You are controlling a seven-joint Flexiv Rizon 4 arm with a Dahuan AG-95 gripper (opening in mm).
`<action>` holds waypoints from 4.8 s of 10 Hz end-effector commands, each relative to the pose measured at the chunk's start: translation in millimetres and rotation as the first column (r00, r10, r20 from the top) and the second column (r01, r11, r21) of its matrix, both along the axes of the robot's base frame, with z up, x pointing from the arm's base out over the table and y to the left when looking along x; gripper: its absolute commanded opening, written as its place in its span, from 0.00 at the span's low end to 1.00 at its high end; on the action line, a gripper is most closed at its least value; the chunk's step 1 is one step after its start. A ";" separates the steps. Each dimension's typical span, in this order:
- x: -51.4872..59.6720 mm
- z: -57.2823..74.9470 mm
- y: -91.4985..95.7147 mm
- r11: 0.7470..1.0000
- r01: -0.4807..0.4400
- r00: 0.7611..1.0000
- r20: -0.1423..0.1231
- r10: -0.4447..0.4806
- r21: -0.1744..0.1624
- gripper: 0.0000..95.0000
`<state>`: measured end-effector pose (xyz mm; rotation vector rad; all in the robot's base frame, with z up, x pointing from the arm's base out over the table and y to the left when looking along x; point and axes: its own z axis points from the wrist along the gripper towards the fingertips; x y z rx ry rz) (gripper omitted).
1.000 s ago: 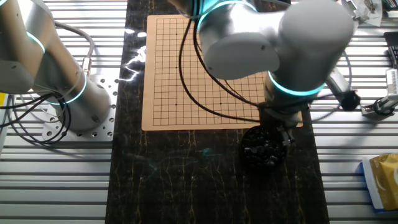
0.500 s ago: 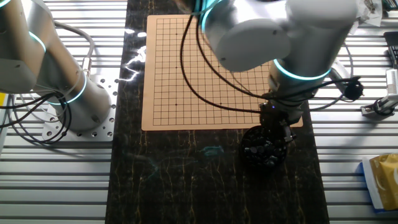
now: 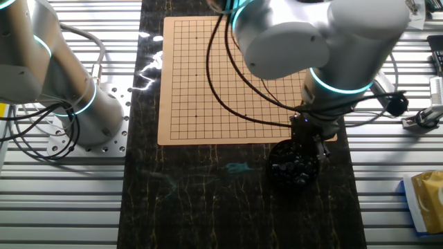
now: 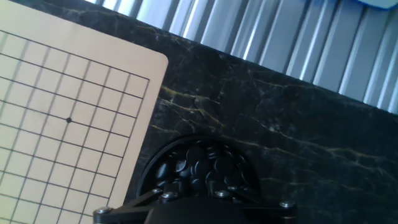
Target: Play the first move as black on the 3-4 point in the upper right corner of the Go board
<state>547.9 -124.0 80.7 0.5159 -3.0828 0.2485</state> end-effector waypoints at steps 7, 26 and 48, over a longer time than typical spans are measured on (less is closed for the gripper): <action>-7.9 -13.8 -2.6 0.997 -0.016 1.000 -0.012 0.017 0.081 0.20; -4.1 -28.2 9.2 0.981 0.073 0.997 -0.045 -0.066 0.179 0.20; -9.1 -31.7 5.8 0.982 0.101 0.995 -0.034 -0.097 0.160 0.40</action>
